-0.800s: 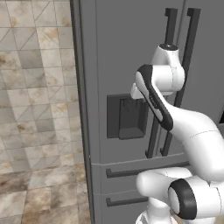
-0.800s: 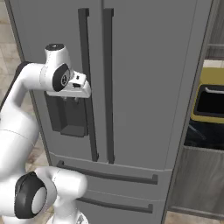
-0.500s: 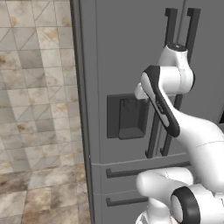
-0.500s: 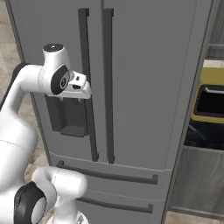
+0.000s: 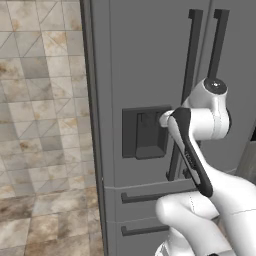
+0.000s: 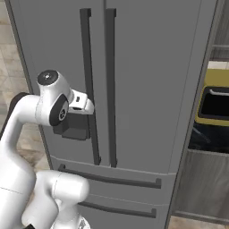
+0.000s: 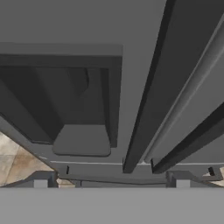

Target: Retrieve the butter from the fridge and place it on a plate on the dining table. Then retrieve the butter knife by the fridge and place it near the plate.

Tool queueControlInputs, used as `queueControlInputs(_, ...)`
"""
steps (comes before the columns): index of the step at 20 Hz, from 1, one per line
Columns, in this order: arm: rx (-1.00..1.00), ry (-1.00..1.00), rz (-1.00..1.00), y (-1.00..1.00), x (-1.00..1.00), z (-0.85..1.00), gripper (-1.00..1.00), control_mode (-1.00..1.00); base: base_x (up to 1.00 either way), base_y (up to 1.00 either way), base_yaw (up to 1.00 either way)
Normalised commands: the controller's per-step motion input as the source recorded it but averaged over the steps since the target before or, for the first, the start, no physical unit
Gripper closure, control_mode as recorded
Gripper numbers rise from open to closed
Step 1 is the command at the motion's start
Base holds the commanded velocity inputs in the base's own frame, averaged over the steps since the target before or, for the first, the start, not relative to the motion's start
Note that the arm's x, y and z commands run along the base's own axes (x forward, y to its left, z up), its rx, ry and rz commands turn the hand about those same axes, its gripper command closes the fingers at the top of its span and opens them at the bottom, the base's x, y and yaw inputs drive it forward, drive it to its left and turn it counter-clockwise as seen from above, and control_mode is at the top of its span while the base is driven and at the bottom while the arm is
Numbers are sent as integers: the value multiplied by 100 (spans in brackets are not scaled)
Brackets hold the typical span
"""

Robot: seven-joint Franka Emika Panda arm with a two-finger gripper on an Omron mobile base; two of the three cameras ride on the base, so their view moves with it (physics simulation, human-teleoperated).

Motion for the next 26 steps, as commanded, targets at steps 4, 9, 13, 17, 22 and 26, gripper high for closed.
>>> queueControlInputs(4, 0, 6, 0, 0, 0, -5, -100, -100, 0, 0, 0)
queueControlInputs(9, 0, 0, 0, 0, 0, 0, -100, 100, -54, -23, 0)
queueControlInputs(13, 0, 0, 0, 0, 0, 0, -100, 100, -89, -30, 0)
queueControlInputs(17, 0, 0, 0, 0, 0, 0, -100, 100, -52, -34, 0)
queueControlInputs(22, 0, 0, 0, 0, 0, 0, -100, 100, -32, -36, 0)
queueControlInputs(26, 0, 0, 0, 0, 0, 0, -100, 100, -20, -44, 0)
